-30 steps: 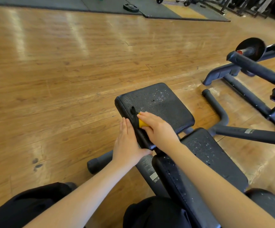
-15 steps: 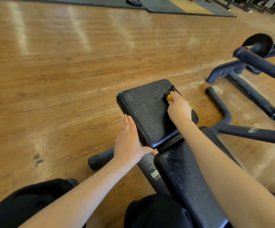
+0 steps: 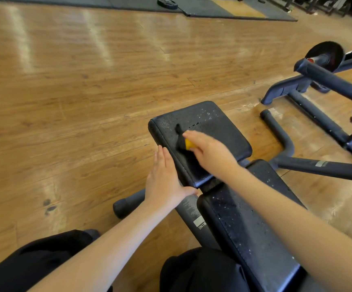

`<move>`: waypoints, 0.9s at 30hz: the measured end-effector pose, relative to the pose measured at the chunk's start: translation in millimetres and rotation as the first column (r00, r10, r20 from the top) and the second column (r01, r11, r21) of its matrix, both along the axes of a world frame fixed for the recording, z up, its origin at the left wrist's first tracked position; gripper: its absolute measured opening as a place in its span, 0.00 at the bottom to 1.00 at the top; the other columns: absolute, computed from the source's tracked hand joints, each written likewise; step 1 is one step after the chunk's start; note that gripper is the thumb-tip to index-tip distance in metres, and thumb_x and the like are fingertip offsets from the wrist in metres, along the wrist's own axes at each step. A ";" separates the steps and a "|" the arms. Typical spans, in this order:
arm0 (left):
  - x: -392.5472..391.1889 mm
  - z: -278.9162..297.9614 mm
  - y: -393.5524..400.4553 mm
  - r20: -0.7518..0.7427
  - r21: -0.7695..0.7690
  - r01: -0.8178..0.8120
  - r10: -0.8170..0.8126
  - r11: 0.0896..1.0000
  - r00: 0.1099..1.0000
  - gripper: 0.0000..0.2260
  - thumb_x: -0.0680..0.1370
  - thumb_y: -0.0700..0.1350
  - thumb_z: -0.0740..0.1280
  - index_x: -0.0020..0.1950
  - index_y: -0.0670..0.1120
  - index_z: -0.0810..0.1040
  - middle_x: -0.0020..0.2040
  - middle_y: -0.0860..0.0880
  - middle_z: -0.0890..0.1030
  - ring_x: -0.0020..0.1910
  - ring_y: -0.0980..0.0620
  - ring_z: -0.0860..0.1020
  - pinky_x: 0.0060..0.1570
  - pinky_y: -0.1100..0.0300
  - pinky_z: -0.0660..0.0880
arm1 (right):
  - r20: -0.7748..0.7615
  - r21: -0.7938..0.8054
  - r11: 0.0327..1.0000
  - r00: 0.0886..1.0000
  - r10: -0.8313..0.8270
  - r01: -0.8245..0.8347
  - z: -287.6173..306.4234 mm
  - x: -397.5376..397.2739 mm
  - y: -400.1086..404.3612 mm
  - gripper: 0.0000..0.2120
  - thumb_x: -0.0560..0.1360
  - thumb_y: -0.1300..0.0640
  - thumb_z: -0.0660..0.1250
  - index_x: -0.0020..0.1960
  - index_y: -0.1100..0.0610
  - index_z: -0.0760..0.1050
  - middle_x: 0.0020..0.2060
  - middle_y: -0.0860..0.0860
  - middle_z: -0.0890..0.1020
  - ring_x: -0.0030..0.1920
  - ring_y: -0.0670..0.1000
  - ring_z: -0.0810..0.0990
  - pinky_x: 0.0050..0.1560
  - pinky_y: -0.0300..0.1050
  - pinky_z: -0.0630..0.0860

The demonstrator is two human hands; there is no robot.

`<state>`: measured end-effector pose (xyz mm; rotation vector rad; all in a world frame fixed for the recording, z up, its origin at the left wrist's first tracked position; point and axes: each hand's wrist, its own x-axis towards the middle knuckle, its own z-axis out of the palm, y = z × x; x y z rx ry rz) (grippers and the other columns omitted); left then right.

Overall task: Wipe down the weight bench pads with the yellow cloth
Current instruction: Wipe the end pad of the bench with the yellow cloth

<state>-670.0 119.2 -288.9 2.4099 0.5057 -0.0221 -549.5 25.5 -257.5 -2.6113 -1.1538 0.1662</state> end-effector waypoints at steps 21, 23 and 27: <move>3.4 4.1 1.8 -0.022 0.037 0.003 -0.003 0.999 1.000 0.60 0.63 0.64 0.74 0.75 0.41 0.36 0.77 0.45 0.37 0.76 0.49 0.38 0.73 0.53 0.52 | 0.009 0.010 0.998 0.998 -0.054 0.054 -8.9 -16.6 24.1 0.22 0.80 0.59 0.54 0.72 0.49 0.59 0.73 0.45 0.62 0.73 0.46 0.58 0.68 0.42 0.61; 3.9 4.3 3.1 -0.035 0.047 0.013 -0.012 0.999 0.999 0.60 0.63 0.63 0.74 0.75 0.41 0.35 0.76 0.45 0.35 0.76 0.49 0.38 0.73 0.52 0.52 | -0.007 0.013 0.999 0.999 -0.041 0.041 -9.6 -8.3 21.9 0.22 0.79 0.60 0.55 0.72 0.50 0.60 0.72 0.46 0.63 0.73 0.47 0.59 0.69 0.44 0.60; 4.2 4.5 4.6 -0.061 0.069 0.045 -0.041 0.997 0.997 0.61 0.63 0.65 0.73 0.75 0.40 0.34 0.76 0.44 0.33 0.75 0.48 0.37 0.72 0.50 0.53 | -0.039 0.112 0.955 0.962 -0.271 0.274 -2.5 39.4 -0.9 0.21 0.77 0.63 0.58 0.68 0.54 0.67 0.68 0.52 0.70 0.68 0.53 0.68 0.67 0.45 0.63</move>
